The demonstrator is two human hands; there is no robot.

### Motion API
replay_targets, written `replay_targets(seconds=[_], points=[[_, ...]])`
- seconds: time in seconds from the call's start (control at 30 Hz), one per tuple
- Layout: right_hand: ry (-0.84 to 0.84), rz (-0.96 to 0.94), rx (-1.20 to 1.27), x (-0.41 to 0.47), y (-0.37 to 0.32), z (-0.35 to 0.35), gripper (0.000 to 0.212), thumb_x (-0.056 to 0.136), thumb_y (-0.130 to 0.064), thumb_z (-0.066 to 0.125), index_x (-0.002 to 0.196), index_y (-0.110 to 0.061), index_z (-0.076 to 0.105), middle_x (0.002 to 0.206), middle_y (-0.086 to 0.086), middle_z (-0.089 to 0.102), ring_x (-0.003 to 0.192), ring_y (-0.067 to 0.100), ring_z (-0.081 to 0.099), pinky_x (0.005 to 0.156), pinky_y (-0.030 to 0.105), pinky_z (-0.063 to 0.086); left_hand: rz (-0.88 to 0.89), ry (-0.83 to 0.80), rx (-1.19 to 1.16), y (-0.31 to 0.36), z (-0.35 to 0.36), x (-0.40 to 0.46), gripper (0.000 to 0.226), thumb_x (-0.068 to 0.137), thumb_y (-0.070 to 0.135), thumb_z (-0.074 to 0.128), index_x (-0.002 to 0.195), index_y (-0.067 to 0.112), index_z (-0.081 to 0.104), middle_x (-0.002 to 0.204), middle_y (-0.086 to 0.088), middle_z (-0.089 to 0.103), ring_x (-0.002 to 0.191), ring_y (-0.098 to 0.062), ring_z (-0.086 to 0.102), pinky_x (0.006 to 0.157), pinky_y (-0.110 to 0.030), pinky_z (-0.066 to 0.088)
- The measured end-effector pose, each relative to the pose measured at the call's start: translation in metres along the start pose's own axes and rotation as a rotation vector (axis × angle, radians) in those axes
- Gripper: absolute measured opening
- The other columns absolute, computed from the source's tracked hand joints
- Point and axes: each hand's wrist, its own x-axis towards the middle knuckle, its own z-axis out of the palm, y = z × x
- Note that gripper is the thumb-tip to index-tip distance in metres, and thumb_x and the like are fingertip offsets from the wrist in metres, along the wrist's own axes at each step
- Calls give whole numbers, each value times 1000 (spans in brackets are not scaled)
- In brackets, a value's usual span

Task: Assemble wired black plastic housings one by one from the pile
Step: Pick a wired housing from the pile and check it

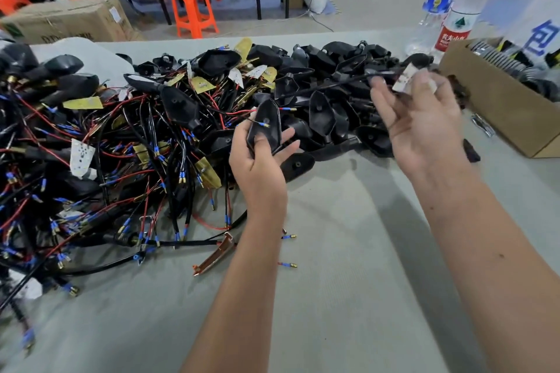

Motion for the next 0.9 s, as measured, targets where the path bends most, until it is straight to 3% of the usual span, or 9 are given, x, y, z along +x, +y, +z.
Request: replay_targets(seconds=[0.13,0.23,0.33,0.4,0.53,0.6,0.67,0.77,0.9], points=[[108,85,-126,-6,25,-12,8,107,-12,53,103,-6,53,92,17,74,88,35,78,71,32,63,368,-83,188,4,-3,-7,31,106,2,38,124,8,63,111,-10,67,85,-31,72,68,-37,62],[31,61,-329,-10,39,-22,7,104,-11,59,105,-4,55,89,14,77,77,23,76,64,24,59,756,-128,475,2,-3,-7,35,98,-3,45,124,3,68,113,-9,61,102,-24,60,87,-35,52],[-77,29,-427,-11,46,-28,12,98,0,65,107,1,57,93,16,77,74,18,72,66,22,56,751,-231,651,-1,-2,-3,36,96,-3,49,123,8,70,135,-6,58,129,-26,48,109,-42,41],[-117,39,-393,-12,45,-29,17,94,5,67,109,6,59,93,17,77,74,18,73,70,22,57,678,-338,720,-4,-6,0,36,97,-2,49,123,10,70,129,5,63,138,-27,46,115,-50,35],[-91,94,-108,-9,30,-30,6,95,4,64,100,7,67,86,12,76,66,10,70,63,14,56,645,-415,777,-3,-4,-4,34,99,6,46,122,15,70,101,21,58,119,-23,58,127,-43,13],[-73,127,90,-5,19,-33,5,95,1,63,94,1,68,85,10,74,62,5,66,58,12,54,636,-451,771,-1,0,-7,34,99,8,45,122,18,68,95,18,60,106,-20,58,127,-33,5],[-92,187,338,-4,8,-39,9,95,6,59,99,1,64,89,11,69,59,5,62,55,13,54,622,-498,784,-1,0,-7,32,99,9,47,122,20,66,95,10,63,103,-18,55,125,-41,19],[-97,228,751,0,-4,-49,24,83,15,63,105,6,63,88,20,65,56,14,62,51,18,55,579,-530,849,0,0,-8,27,100,10,49,118,19,66,91,6,63,97,-20,53,103,-53,41],[-13,188,726,4,-2,-56,24,95,5,60,116,16,61,104,29,67,70,21,69,57,21,58,630,-456,839,5,4,-11,22,100,11,46,110,11,65,81,5,59,79,-21,51,72,-41,42]])
